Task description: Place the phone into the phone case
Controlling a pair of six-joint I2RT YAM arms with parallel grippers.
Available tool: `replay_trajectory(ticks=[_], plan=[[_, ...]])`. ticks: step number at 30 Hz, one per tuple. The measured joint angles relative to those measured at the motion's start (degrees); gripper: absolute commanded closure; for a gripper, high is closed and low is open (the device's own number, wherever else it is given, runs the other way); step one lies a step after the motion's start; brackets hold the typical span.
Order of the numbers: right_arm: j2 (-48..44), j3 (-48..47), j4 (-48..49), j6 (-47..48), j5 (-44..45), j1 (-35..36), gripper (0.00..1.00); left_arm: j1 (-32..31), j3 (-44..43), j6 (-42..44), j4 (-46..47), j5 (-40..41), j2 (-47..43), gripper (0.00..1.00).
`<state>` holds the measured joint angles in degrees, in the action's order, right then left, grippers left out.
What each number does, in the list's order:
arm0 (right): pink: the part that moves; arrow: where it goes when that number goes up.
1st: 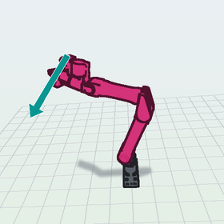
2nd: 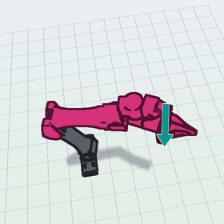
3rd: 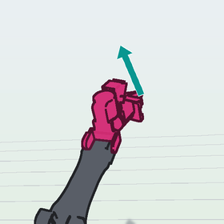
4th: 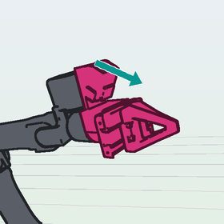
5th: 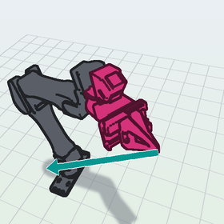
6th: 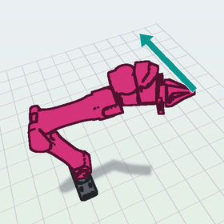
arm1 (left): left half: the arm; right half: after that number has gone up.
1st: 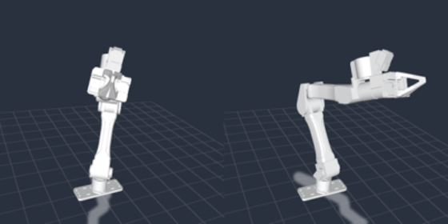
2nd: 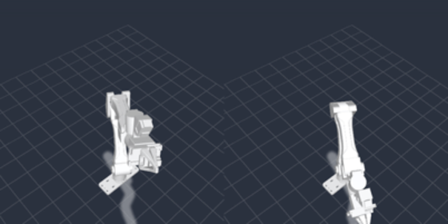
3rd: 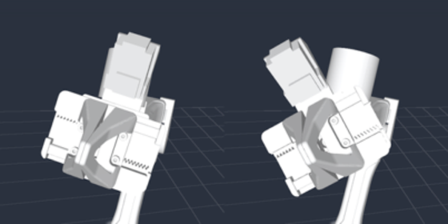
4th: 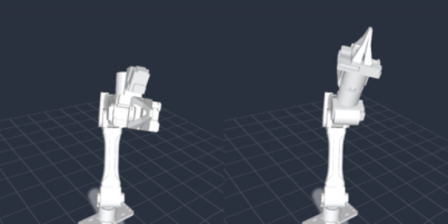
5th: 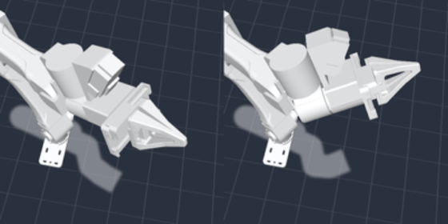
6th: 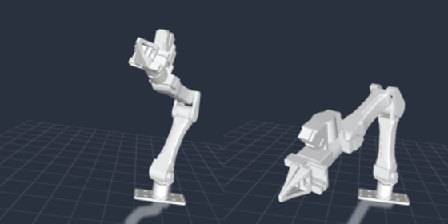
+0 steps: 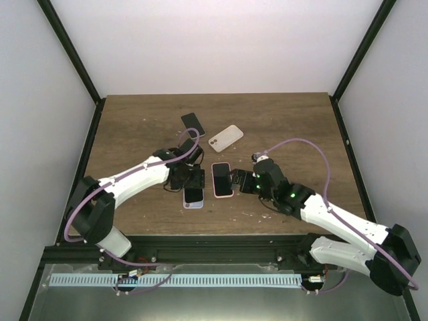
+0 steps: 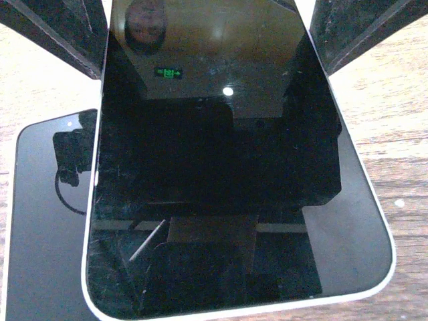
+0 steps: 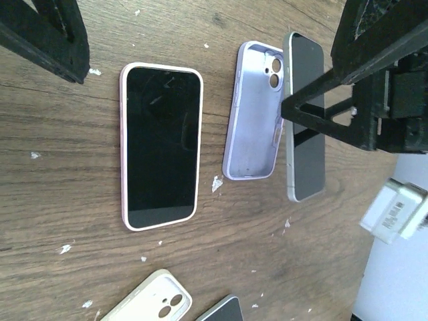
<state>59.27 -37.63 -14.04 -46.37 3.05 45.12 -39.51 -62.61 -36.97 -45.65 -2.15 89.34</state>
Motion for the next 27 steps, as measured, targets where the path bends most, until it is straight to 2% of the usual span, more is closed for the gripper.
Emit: replay_trajectory(ticks=[7,27], plan=[[-1.6,0.2,-0.6,0.0,1.0,-0.3,0.00,-1.2,-1.0,1.6,0.5,-0.1,4.2,0.52],[-3.6,0.8,-0.9,0.0,1.5,-0.5,0.00,-1.2,-1.8,4.2,0.5,1.6,9.3,0.49]])
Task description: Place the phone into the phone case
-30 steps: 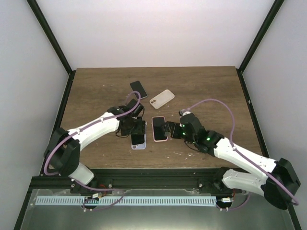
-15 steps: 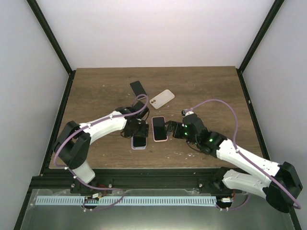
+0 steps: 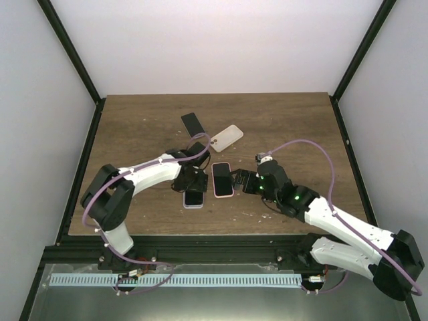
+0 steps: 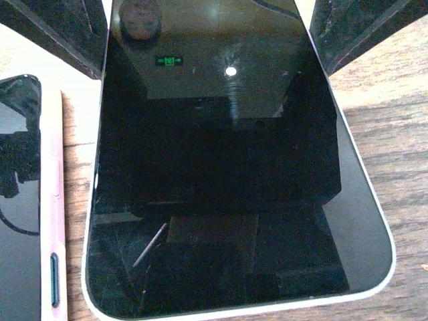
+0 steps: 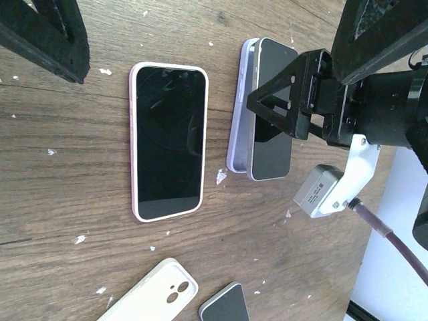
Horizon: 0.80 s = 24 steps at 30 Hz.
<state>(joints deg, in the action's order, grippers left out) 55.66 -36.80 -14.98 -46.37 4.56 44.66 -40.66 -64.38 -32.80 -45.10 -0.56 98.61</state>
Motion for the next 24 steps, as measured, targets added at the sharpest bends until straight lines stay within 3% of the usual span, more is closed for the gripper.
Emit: replay_trajectory(ticks=[10,20,24], plan=[[-0.7,0.6,-0.1,0.0,0.0,-0.2,0.00,0.0,-0.4,0.0,0.2,1.9,2.5,0.46],[-0.8,0.8,0.0,0.0,0.0,-0.3,0.00,0.0,-0.8,0.0,-0.1,2.9,2.9,0.34],[-0.8,1.2,0.0,0.0,0.0,-0.3,0.00,0.0,-0.8,0.0,-0.1,2.9,2.9,0.25]])
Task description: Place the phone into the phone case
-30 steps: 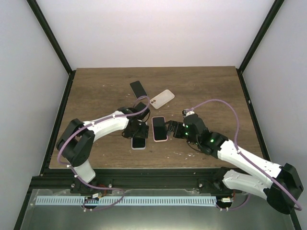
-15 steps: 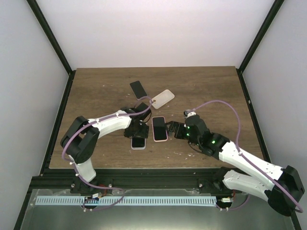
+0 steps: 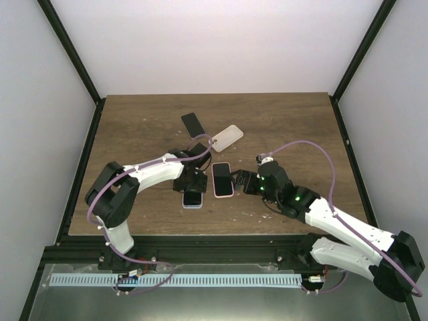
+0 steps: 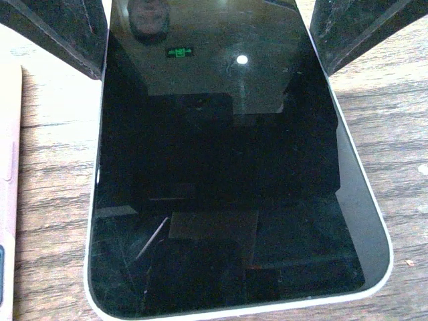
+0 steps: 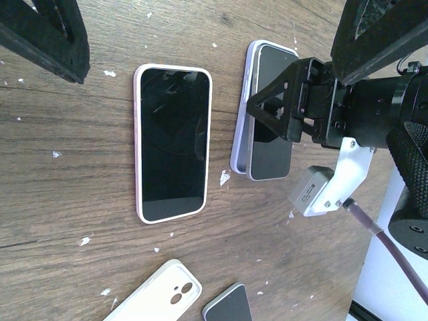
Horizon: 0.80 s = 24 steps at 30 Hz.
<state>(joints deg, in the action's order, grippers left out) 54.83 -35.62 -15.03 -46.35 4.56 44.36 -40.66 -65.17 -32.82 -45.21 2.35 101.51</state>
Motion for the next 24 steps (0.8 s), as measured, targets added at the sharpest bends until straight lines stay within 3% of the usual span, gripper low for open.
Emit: replay_trajectory(ticks=[5,13,19,24], plan=[[0.0,0.0,0.0,0.0,0.0,0.0,0.00,0.0,0.0,0.0,-0.1,0.0,0.0,0.16],[0.0,0.1,0.0,0.0,-0.1,0.0,0.00,0.0,0.0,0.0,-0.8,0.0,-1.7,0.13],[0.2,0.1,0.4,0.0,-1.2,0.0,0.01,0.0,0.1,-0.1,-1.0,0.0,-3.3,0.21],[2.7,0.1,3.2,-0.1,-5.4,0.0,0.11,0.4,1.4,-0.5,-0.2,-0.9,-9.2,0.31]])
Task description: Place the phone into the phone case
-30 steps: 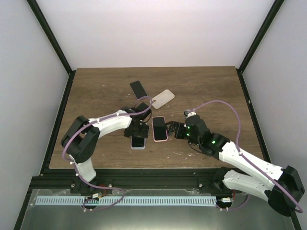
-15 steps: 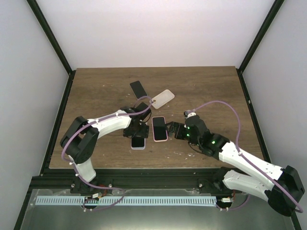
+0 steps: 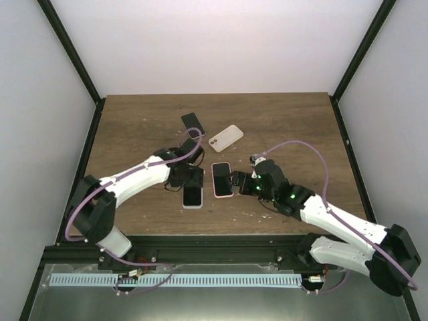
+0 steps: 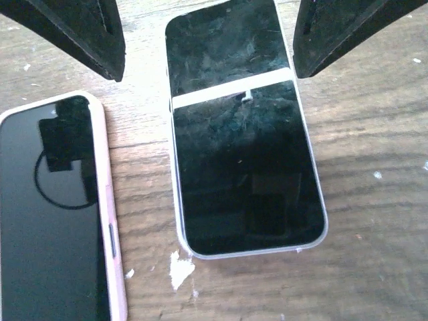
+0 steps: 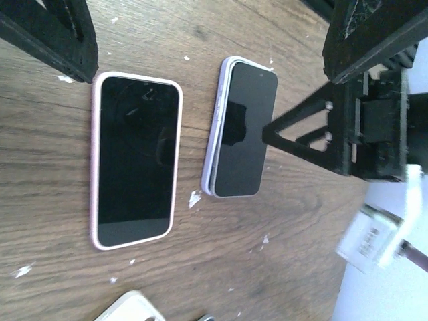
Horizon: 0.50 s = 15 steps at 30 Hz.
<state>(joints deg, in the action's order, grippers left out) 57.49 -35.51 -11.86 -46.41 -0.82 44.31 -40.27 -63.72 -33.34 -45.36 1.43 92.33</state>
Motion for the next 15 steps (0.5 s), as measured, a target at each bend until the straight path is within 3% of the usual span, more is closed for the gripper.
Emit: replay_trajectory(ticks=[9,15], plan=[[8.3,0.0,7.6,-2.0,-8.8,0.1,0.43,9.3,8.8,0.5,6.7,-6.6,-9.0,0.34],[18.7,-0.6,12.4,-2.5,-11.8,1.7,0.52,14.1,12.9,0.6,11.5,-11.8,-9.6,0.40]])
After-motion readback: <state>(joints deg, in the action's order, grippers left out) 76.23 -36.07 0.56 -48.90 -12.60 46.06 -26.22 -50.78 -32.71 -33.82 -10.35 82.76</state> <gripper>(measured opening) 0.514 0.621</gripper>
